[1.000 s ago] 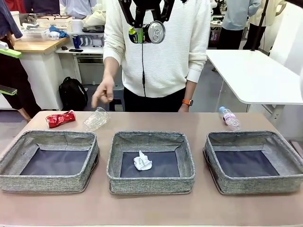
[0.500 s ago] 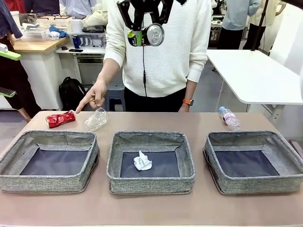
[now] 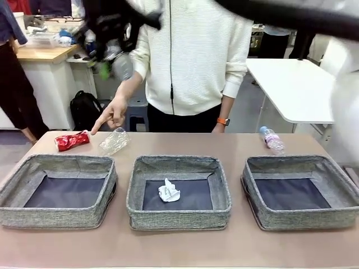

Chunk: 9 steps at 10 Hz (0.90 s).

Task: Sort the waste into the appropriate baskets.
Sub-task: Place the picked waste into the Fabric basket indicated by the person.

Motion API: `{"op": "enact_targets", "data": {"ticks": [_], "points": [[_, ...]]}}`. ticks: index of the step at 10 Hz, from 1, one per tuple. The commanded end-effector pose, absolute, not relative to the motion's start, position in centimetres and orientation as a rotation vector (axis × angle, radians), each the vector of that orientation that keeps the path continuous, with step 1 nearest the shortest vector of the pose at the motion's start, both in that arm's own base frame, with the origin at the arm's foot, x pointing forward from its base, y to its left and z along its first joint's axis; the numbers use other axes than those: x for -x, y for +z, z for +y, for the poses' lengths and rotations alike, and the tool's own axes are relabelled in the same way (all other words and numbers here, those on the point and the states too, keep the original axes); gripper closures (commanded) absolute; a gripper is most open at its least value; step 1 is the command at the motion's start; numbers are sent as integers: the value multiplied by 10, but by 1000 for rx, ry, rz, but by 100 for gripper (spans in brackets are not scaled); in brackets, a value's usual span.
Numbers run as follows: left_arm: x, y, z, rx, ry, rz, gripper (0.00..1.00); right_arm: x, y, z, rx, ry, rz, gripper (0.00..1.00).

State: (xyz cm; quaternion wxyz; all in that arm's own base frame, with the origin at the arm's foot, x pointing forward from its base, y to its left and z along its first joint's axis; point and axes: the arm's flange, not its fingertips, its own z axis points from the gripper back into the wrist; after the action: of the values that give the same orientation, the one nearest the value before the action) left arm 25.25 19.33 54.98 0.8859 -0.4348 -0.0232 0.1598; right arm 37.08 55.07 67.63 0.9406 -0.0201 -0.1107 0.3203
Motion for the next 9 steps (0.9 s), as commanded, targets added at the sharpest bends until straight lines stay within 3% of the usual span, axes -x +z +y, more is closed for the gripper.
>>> {"op": "enact_targets", "data": {"ticks": [1,4,5,6,9], "points": [[-236,545,226,892,250,34,0,-390,644,591,-39,918,-255,56],[-225,540,240,1022,230,-44,0,-386,574,644,-291,1347,-165,56],[-222,533,237,933,278,30,0,-380,597,628,-88,1058,-274,56],[-222,533,237,933,278,30,0,-380,597,628,-88,1058,-274,56],[-222,533,237,933,278,30,0,-360,538,668,-232,1468,-296,56]]}}
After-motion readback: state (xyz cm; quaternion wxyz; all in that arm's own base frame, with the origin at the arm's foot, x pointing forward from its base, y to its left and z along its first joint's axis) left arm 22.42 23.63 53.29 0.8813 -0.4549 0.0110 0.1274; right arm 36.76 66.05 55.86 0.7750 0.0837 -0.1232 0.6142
